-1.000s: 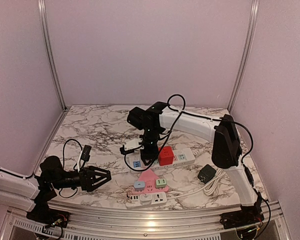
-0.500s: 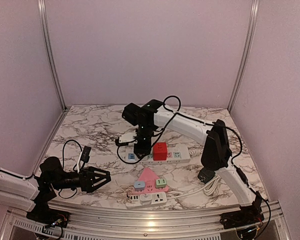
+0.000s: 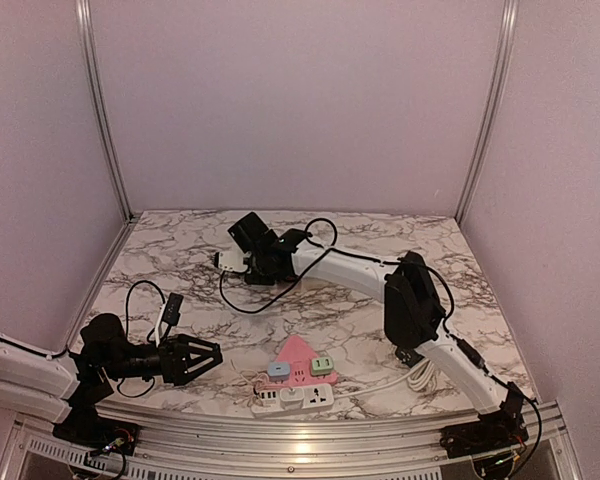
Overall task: Insert the plug
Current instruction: Insert the plug into the socket slot.
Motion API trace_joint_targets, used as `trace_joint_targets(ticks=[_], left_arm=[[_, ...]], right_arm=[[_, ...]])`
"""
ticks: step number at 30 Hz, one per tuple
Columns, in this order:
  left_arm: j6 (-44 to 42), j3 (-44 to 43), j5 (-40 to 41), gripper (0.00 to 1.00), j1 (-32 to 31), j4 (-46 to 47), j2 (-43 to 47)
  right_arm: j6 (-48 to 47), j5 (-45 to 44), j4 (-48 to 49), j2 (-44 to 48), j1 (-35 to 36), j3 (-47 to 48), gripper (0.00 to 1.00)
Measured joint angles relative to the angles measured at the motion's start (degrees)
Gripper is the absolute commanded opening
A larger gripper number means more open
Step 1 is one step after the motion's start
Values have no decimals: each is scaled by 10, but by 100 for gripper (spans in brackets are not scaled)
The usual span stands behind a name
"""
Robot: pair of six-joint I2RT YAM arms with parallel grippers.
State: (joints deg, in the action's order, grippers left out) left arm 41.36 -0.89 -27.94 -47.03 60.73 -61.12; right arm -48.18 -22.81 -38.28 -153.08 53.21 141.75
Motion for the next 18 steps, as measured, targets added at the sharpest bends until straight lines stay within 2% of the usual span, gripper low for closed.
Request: trace_joint_targets(ticks=[10, 18], left_arm=[[8, 0, 7, 99, 0, 0, -4], [9, 0, 10, 99, 0, -2, -7]], right_arm=[[-10, -35, 54, 8, 5, -37, 31], [16, -12, -21, 57, 13, -76, 30]])
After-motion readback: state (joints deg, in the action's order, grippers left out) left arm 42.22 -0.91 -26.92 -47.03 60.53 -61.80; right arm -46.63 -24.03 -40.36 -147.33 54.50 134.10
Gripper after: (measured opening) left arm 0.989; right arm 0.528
